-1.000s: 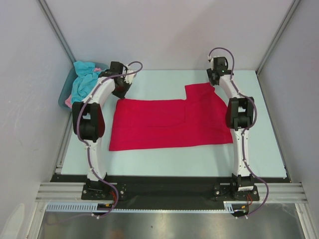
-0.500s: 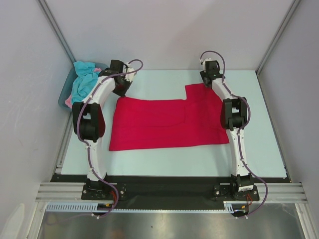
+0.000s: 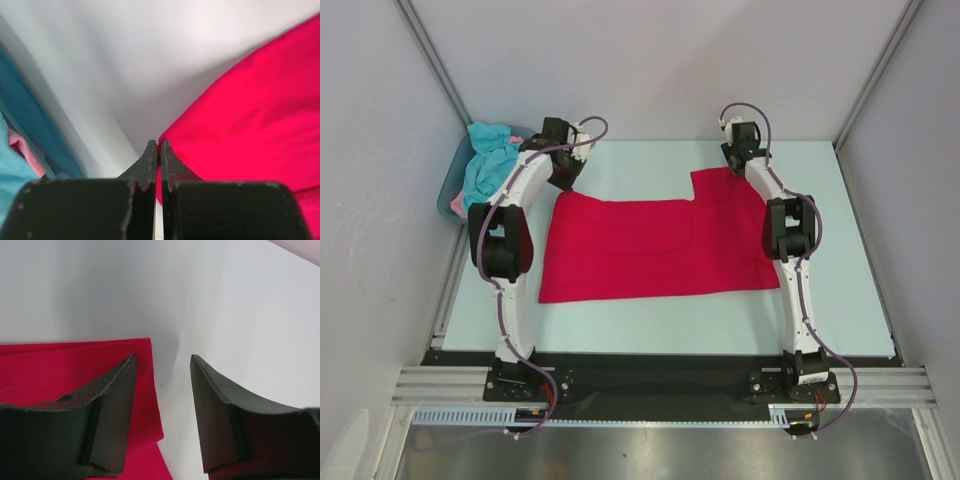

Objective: Fold and stack the t-shirts
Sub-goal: Fold the tshirt

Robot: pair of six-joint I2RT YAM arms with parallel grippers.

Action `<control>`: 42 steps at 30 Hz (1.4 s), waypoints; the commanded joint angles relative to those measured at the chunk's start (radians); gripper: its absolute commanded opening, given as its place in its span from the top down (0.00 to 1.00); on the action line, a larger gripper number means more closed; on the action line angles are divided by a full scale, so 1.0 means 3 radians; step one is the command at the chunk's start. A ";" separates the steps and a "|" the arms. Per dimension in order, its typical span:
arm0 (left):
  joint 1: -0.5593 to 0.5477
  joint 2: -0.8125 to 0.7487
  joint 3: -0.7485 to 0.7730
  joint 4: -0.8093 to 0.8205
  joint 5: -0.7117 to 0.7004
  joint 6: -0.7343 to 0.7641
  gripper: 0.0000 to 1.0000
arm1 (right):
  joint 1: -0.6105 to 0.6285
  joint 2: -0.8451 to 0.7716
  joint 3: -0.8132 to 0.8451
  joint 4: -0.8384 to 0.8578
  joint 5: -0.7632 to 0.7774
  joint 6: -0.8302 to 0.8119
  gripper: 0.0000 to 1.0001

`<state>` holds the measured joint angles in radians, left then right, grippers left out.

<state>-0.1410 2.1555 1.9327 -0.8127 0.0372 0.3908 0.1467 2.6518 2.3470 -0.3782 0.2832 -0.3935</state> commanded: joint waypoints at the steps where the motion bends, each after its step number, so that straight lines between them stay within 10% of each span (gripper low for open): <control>1: -0.0026 0.0045 0.0215 0.0035 0.0040 0.0052 1.00 | 0.0089 -0.0065 0.0010 -0.0319 -0.0289 0.0100 0.47; 14: -0.0026 0.0076 0.0276 0.0035 -0.0006 0.0108 1.00 | 0.0089 -0.0091 0.0005 -0.0804 -0.0893 0.0304 0.50; 27: -0.0026 0.0020 0.0302 0.0035 -0.0057 0.0175 1.00 | -0.0034 -0.0172 -0.0164 -0.0963 -0.1098 0.0340 0.99; 42: -0.0026 -0.0006 0.0287 0.0081 -0.0017 0.0124 1.00 | 0.0017 -0.0704 -0.0220 -0.0606 -0.0127 0.0044 1.00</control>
<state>-0.1417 2.1807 1.9789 -0.8177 0.0284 0.4278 0.1421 2.5603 2.2833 -0.5751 0.1318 -0.3416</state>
